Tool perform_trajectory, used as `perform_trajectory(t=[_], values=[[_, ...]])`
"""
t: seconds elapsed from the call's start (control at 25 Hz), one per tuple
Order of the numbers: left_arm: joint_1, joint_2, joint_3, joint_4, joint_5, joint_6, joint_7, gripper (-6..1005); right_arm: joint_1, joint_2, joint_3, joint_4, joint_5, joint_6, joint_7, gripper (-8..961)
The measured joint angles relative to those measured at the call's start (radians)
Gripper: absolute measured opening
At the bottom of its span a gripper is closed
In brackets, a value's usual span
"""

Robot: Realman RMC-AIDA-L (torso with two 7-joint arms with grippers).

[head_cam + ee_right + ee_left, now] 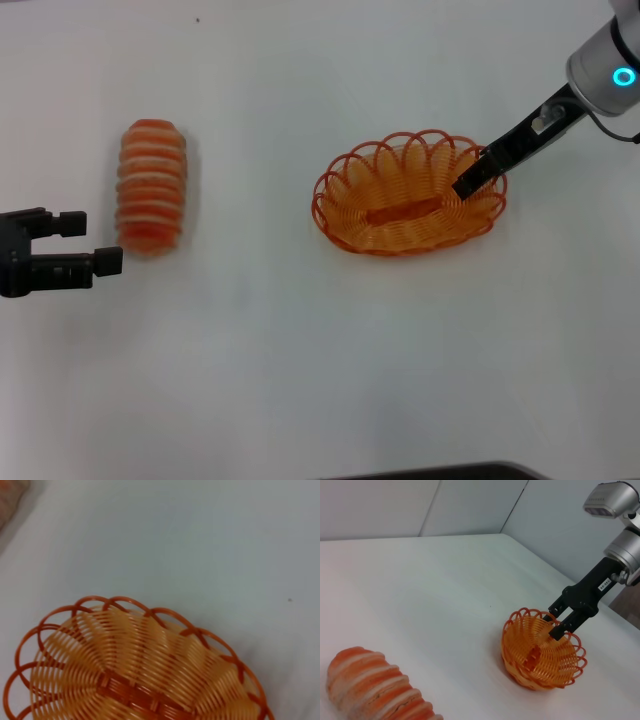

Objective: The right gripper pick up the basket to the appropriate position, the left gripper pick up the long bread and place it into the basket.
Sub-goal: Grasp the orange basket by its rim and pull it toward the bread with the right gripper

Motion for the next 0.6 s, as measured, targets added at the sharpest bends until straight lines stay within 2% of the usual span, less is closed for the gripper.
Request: perform_trajectory(t=[0.44,0.6], values=[[0.002,-0.002,0.001,-0.001,0.000,-0.001,0.000,903,-0.018,0.002,0.002,0.012,0.062,0.001,-0.030,447],[0.002,-0.001,-0.001,-0.001,0.000,0.001,0.000,903,-0.024,0.000,0.004,0.012,0.080,0.003,-0.033,291]])
